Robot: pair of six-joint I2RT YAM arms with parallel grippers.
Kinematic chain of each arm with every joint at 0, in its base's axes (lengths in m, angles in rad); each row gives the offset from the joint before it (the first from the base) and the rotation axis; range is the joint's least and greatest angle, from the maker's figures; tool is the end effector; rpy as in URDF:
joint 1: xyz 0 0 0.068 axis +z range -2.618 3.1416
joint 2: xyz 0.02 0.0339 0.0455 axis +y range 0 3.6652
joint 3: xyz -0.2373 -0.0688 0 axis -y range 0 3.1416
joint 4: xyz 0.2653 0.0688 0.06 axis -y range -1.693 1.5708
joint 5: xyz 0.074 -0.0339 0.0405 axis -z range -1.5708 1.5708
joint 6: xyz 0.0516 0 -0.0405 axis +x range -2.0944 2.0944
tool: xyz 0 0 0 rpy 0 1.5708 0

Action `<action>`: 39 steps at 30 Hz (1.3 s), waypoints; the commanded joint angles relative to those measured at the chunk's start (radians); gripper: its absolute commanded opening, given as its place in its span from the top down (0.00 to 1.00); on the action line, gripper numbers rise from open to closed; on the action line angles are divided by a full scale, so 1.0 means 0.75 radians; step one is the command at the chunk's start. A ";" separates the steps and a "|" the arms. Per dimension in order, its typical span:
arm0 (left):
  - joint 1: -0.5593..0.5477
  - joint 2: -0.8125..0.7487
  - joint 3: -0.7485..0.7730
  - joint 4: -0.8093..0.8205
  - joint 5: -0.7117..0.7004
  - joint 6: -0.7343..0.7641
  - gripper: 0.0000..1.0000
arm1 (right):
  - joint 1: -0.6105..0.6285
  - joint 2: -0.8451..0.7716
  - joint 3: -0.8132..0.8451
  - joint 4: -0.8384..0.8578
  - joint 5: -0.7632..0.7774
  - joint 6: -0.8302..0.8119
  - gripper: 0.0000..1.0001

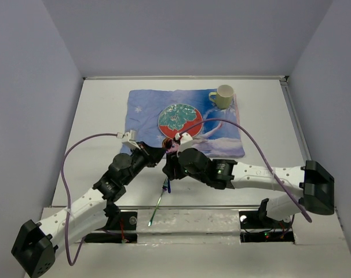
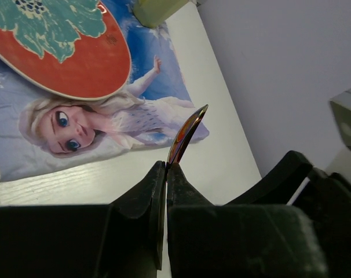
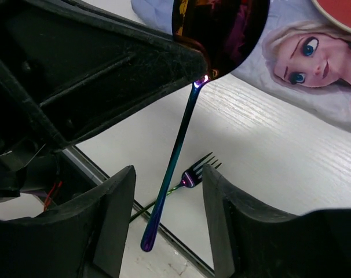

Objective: Set the dinner table for one person

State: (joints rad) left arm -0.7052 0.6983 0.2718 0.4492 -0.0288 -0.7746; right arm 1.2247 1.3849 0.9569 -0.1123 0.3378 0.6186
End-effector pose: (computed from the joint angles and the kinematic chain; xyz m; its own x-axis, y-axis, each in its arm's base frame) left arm 0.1762 -0.1480 0.2138 -0.4255 -0.5559 -0.7141 0.4595 0.5471 -0.6997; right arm 0.1340 0.3212 0.2281 -0.6009 -0.0536 -0.7975 -0.5433 0.7592 0.3584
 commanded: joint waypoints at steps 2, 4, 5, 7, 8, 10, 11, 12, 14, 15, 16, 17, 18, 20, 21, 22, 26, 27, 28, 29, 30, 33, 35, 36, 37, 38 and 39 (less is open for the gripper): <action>0.001 -0.043 -0.023 0.174 0.077 -0.078 1.00 | -0.009 0.084 0.076 0.111 0.024 -0.005 0.58; 0.001 -0.076 -0.037 0.172 0.079 -0.084 1.00 | -0.021 0.090 0.080 0.113 0.038 0.008 0.85; 0.001 -0.084 -0.041 0.170 0.081 -0.082 1.00 | -0.021 0.088 0.080 0.113 0.049 0.014 0.92; 0.001 -0.099 -0.045 0.152 0.067 -0.076 1.00 | -0.039 0.074 0.066 0.111 0.079 0.024 1.00; 0.001 -0.101 -0.047 0.127 0.063 -0.068 1.00 | -0.052 0.064 0.058 0.111 0.075 0.036 1.00; 0.001 -0.117 -0.033 0.080 0.012 -0.043 0.96 | -0.087 0.050 0.047 0.099 0.024 0.042 1.00; 0.001 -0.125 -0.021 -0.003 -0.017 -0.005 0.66 | -0.129 0.043 0.035 0.087 0.018 0.042 1.00; 0.001 -0.147 -0.011 -0.046 -0.039 0.016 0.51 | -0.156 0.031 0.029 0.060 0.018 0.032 1.00; 0.001 -0.176 0.022 -0.187 -0.113 0.057 0.26 | -0.264 -0.014 0.011 0.039 0.010 -0.004 1.00; 0.001 -0.207 0.028 -0.222 -0.129 0.063 0.21 | -0.313 -0.024 0.005 0.021 -0.031 -0.023 1.00; 0.001 -0.217 0.026 -0.253 -0.148 0.063 0.17 | -0.358 -0.034 0.006 0.009 -0.043 -0.039 1.00; 0.001 -0.223 0.020 -0.308 -0.148 0.055 0.13 | -0.444 -0.034 0.009 0.005 -0.045 -0.076 1.00; 0.001 -0.229 0.014 -0.325 -0.146 0.047 0.11 | -0.489 -0.032 0.011 -0.006 -0.058 -0.098 1.00; 0.001 -0.236 -0.021 -0.359 -0.117 0.029 0.09 | -0.577 -0.008 0.019 -0.012 -0.096 -0.133 1.00; 0.001 -0.234 -0.033 -0.366 -0.107 0.016 0.09 | -0.620 0.004 0.023 -0.012 -0.109 -0.148 1.00; 0.001 -0.238 -0.047 -0.374 -0.085 -0.004 0.09 | -0.702 0.019 0.037 -0.008 -0.161 -0.182 1.00; -0.001 -0.244 -0.105 -0.425 -0.054 -0.039 0.08 | -0.865 0.149 0.119 -0.010 -0.247 -0.283 1.00; -0.001 -0.244 -0.111 -0.437 -0.056 -0.043 0.08 | -0.888 0.182 0.141 -0.010 -0.260 -0.299 1.00; -0.007 -0.244 -0.113 -0.449 -0.060 -0.047 0.07 | -0.909 0.251 0.166 -0.010 -0.268 -0.338 1.00; -0.009 -0.244 -0.113 -0.480 -0.072 -0.051 0.07 | -0.945 0.284 0.215 -0.012 -0.299 -0.356 1.00; -0.013 -0.240 -0.109 -0.496 -0.078 -0.051 0.08 | -0.962 0.317 0.237 -0.012 -0.317 -0.389 1.00; -0.027 -0.217 -0.082 -0.566 -0.107 -0.039 0.08 | -1.031 0.434 0.317 -0.038 -0.379 -0.430 1.00; -0.031 -0.205 -0.062 -0.597 -0.121 -0.033 0.08 | -1.058 0.495 0.346 -0.044 -0.403 -0.446 1.00; -0.035 -0.197 -0.058 -0.633 -0.123 -0.031 0.09 | -1.083 0.511 0.374 -0.049 -0.411 -0.471 1.00; -0.058 -0.183 -0.056 -0.640 -0.129 -0.033 0.09 | -1.083 0.530 0.389 -0.061 -0.418 -0.481 1.00; -0.072 -0.168 -0.056 -0.640 -0.131 -0.037 0.09 | -1.099 0.544 0.403 -0.063 -0.438 -0.491 1.00; -0.086 -0.148 -0.048 -0.660 -0.137 -0.041 0.10 | -1.099 0.583 0.422 -0.071 -0.440 -0.510 1.00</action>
State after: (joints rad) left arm -0.7319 0.5499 0.1913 0.0040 -0.1028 -0.8055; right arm 0.4229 1.7958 1.1900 -0.1577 0.0677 0.3126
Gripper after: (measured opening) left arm 0.913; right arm 0.057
